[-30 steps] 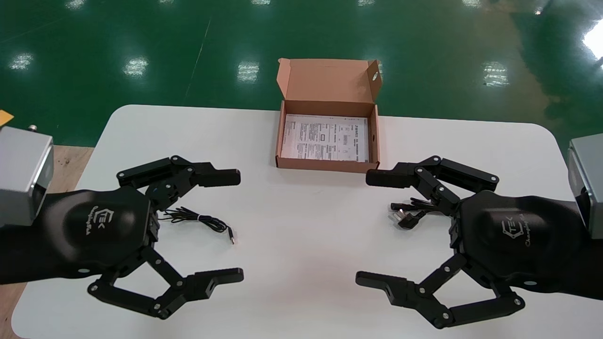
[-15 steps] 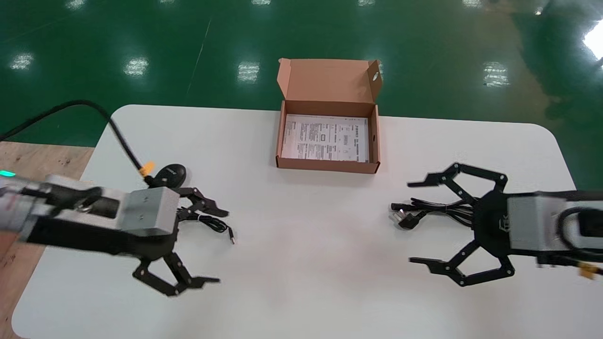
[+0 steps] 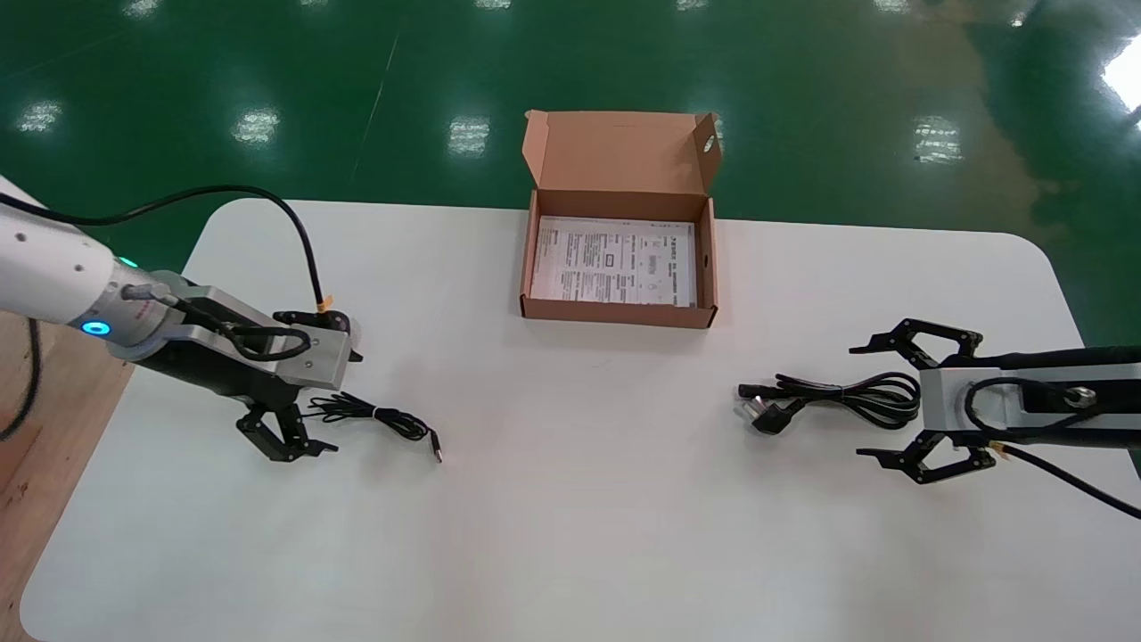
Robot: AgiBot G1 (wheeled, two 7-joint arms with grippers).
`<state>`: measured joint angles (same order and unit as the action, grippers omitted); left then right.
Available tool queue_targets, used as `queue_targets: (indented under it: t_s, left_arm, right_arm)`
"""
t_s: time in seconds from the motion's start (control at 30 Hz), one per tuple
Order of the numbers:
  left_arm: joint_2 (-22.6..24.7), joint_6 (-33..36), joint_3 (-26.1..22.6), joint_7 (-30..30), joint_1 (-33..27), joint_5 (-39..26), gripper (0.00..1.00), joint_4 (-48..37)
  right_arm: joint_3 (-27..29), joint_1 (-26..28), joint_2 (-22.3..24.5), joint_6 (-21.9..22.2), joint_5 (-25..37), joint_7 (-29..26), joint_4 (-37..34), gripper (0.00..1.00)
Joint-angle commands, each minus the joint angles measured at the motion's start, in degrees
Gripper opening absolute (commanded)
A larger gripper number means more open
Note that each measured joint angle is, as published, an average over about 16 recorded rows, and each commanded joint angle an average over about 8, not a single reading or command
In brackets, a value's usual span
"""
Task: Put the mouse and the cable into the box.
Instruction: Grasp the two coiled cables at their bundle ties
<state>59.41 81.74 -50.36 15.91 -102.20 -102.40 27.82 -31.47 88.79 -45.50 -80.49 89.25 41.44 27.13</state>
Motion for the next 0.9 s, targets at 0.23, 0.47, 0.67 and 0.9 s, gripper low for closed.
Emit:
queue_targets:
  t_s: [0.23,0.47,0.67,0.9]
  left_arm:
    - [5.32,-4.99,-0.55,9.69,-1.57,-1.13,1.0,-13.17]
    - [7.19,-7.9,-0.02,14.46,-1.81,-0.44,1.0,-19.78]
    - [8.14,-9.58,0.15,16.95,-1.51,-0.21,0.95,-23.06]
    - [8.67,-10.42,0.06,17.69,-1.44,-0.37,0.11,-24.57]
  right_arm:
    - [-1.57,3.23,-4.42,4.0,3.22,5.75,-10.5,1.0]
    - [-1.99,5.01,-7.67,8.28,4.26,8.36,-16.76,1.0]
    - [-2.42,5.9,-9.53,10.56,5.05,9.44,-20.36,0.47]
    - [-2.75,6.48,-10.31,11.59,5.64,9.6,-21.99,0.0]
